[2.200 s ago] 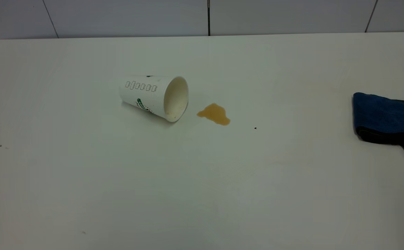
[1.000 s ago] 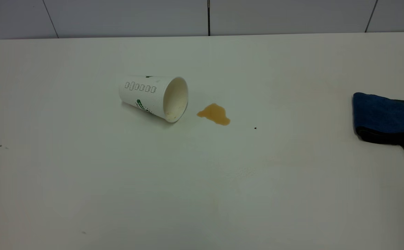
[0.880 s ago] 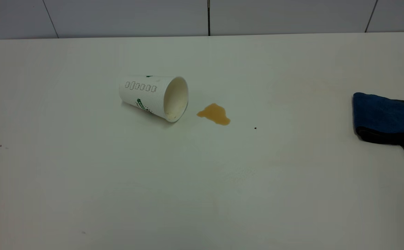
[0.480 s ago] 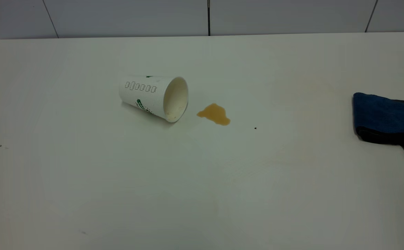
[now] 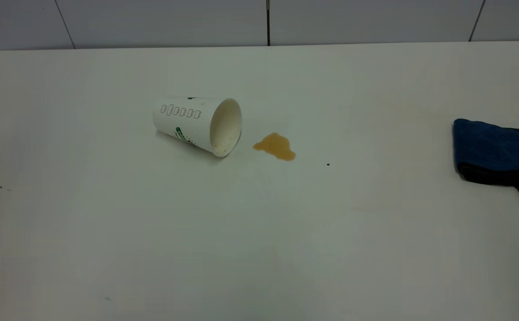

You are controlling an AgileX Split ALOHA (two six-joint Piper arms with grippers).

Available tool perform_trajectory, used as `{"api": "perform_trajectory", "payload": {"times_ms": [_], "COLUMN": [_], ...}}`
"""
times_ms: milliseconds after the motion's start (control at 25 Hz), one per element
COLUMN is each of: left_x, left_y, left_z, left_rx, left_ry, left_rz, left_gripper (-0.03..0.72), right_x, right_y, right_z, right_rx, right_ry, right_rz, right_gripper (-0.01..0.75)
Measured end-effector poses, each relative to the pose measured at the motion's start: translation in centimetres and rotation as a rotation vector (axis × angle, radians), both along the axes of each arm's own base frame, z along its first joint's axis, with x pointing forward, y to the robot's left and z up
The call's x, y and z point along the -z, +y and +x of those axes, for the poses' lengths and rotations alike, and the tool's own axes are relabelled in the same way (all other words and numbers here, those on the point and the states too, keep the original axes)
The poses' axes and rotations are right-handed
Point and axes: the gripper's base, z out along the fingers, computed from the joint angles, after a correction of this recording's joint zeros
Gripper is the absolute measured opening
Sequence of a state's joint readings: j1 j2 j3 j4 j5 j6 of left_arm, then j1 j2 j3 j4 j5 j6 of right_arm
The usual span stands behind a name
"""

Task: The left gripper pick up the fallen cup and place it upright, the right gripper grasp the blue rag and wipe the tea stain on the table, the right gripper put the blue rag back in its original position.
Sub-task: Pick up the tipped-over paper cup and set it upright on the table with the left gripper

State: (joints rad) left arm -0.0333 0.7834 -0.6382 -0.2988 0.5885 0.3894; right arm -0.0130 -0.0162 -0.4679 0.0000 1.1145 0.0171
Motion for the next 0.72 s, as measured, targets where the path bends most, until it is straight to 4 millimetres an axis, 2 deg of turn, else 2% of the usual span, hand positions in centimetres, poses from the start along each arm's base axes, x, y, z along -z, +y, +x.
{"api": "perform_trajectory", "payload": {"times_ms": [160,320,480,720], "left_x": [0.6,2.5,6.1,11.8], "left_y": [-1.4,-4.7,-9.8,-16.5], "left_z": [4.6,8.3,11.3,15.4], "left_rx": [0.140,0.302,0.429,0.475], "left_ry": [0.033,0.076,0.123,0.115], "left_rz": [-0.017,-0.032,0.023,0.088], "left_gripper": [0.559,0.586,0.585,0.585], "right_x": [0.0,0.0,0.0,0.0], "right_y": [0.0,0.0,0.0,0.0], "right_z": [0.0,0.0,0.0,0.0], "right_rx": [0.000,0.000,0.000,0.000], "right_ry": [0.000,0.000,0.000,0.000], "right_rz": [0.000,0.000,0.000,0.000], "right_gripper": [0.540,0.540,0.540,0.535]}}
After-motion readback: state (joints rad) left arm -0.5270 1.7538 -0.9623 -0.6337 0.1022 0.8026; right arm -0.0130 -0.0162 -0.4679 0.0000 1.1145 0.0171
